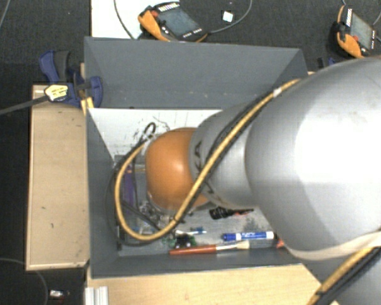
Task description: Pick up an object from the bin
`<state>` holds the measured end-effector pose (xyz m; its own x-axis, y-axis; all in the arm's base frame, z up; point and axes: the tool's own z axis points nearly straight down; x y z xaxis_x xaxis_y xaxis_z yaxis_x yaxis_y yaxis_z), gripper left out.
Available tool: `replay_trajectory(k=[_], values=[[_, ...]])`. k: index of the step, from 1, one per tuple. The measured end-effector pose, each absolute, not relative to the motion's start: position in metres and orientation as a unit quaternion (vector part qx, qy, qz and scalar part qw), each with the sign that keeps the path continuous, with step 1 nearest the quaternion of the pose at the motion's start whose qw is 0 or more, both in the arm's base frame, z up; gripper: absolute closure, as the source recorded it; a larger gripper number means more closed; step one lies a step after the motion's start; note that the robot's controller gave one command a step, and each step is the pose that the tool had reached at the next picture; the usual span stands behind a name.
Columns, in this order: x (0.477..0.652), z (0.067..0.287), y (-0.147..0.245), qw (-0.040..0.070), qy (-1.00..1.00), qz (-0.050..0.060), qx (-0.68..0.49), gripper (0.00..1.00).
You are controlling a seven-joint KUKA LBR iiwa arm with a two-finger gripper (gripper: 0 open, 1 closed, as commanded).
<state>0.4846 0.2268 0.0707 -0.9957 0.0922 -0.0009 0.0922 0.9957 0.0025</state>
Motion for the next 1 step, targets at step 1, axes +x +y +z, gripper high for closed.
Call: replay_trajectory(k=[1], values=[[0.4846,0.0707,0.2268,0.001,0.999,0.001,0.046,1.00]])
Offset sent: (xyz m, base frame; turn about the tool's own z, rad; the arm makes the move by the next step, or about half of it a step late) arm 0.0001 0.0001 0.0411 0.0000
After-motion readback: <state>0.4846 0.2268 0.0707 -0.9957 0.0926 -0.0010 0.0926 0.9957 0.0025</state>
